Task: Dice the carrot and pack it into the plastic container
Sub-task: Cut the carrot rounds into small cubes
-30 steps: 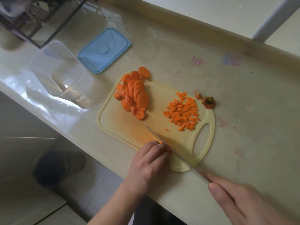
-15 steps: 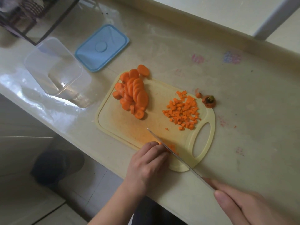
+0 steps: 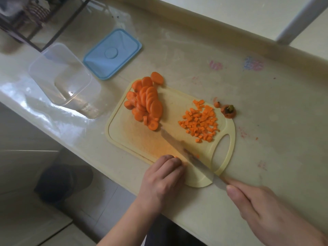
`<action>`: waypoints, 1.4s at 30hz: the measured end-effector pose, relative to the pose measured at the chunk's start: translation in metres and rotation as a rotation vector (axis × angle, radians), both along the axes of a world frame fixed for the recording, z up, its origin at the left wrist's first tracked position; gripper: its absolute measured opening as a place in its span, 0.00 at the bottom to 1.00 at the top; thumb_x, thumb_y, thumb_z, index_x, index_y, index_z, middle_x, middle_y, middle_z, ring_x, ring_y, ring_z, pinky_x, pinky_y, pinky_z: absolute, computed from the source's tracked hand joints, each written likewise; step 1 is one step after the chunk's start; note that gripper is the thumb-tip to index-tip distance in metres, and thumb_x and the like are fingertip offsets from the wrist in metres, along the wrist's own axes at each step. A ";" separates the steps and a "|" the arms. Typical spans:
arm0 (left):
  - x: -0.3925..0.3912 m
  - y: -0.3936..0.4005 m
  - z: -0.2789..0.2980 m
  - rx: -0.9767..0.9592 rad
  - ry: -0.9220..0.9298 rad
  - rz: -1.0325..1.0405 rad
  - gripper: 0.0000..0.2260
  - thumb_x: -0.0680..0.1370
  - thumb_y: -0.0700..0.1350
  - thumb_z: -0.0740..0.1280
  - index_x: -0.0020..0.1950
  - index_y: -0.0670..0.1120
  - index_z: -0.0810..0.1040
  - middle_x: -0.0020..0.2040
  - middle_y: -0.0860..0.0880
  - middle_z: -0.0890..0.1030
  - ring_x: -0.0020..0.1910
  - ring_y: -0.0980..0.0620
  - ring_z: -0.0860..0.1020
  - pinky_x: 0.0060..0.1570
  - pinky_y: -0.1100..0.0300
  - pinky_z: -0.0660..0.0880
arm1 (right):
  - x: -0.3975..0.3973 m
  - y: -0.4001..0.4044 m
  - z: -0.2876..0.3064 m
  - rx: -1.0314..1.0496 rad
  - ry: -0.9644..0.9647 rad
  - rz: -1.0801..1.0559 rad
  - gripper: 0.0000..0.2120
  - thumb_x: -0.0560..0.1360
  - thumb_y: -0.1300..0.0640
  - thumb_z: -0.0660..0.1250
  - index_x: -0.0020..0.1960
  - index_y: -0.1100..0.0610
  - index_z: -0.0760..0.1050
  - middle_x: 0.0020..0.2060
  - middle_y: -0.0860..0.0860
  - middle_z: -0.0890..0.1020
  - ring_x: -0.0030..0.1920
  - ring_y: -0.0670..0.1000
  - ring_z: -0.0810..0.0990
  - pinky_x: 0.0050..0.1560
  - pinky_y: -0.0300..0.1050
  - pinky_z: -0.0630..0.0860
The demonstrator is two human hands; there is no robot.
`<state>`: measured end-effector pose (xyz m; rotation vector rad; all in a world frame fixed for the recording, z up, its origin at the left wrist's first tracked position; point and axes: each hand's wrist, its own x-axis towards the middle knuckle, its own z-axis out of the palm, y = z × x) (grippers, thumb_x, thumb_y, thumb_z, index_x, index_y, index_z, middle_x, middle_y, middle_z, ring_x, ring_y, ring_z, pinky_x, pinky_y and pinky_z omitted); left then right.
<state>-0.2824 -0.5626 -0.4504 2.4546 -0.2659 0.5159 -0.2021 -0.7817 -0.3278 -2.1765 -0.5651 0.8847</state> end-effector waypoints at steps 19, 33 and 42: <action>-0.011 0.004 -0.002 -0.018 0.025 -0.025 0.07 0.76 0.31 0.72 0.53 0.35 0.84 0.53 0.40 0.83 0.53 0.38 0.80 0.51 0.47 0.77 | -0.016 -0.001 0.015 -0.029 0.101 -0.012 0.23 0.70 0.27 0.44 0.59 0.23 0.69 0.46 0.23 0.77 0.52 0.25 0.73 0.51 0.21 0.67; -0.007 0.005 0.001 -0.063 0.028 -0.018 0.07 0.75 0.32 0.73 0.53 0.36 0.85 0.56 0.42 0.84 0.56 0.42 0.82 0.55 0.52 0.79 | -0.021 0.000 -0.009 -0.078 -0.021 0.032 0.22 0.73 0.29 0.43 0.60 0.24 0.67 0.53 0.27 0.78 0.57 0.27 0.73 0.54 0.21 0.66; -0.012 0.004 -0.005 -0.022 -0.002 0.010 0.05 0.75 0.32 0.74 0.50 0.35 0.84 0.50 0.40 0.82 0.51 0.40 0.80 0.53 0.50 0.77 | -0.008 0.007 0.008 -0.009 0.104 -0.075 0.14 0.76 0.35 0.47 0.39 0.25 0.70 0.24 0.40 0.75 0.27 0.39 0.73 0.29 0.27 0.65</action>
